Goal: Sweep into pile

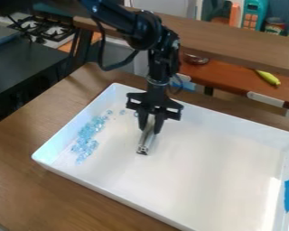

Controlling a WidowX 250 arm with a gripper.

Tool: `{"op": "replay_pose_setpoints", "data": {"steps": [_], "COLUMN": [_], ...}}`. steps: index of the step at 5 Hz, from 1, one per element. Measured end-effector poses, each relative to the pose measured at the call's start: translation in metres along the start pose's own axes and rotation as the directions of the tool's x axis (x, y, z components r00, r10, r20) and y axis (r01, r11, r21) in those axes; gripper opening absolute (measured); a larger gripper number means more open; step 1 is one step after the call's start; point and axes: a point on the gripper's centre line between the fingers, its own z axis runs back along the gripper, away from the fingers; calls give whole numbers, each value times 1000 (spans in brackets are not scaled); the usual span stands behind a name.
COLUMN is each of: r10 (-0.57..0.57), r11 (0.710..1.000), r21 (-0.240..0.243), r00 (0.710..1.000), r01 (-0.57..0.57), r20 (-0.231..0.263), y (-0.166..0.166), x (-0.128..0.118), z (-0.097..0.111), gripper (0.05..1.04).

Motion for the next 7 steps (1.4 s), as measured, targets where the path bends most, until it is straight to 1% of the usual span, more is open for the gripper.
{"op": "replay_pose_setpoints", "data": {"steps": [1, 2, 3, 4, 5, 6, 7], "r10": [69, 132, 145, 113, 91, 32, -40], "r11": [997, 987, 973, 964, 968, 974, 980], "r21": [37, 88, 174, 233, 221, 220, 200], "r00": [998, 991, 989, 992, 989, 990, 996], "r01": [-68, -131, -149, -125, -116, -62, 23], "r20": [-4, 1, 34, 62, 119, 135, 82], "y": [30, 59, 75, 81, 67, 23, -25], "x": [2, 3, 6, 8, 4, -8, -29], "z": [-3, -5, -4, -1, 20, 30, 40], "gripper": [340, 340, 340, 340, 340, 340, 340]}}
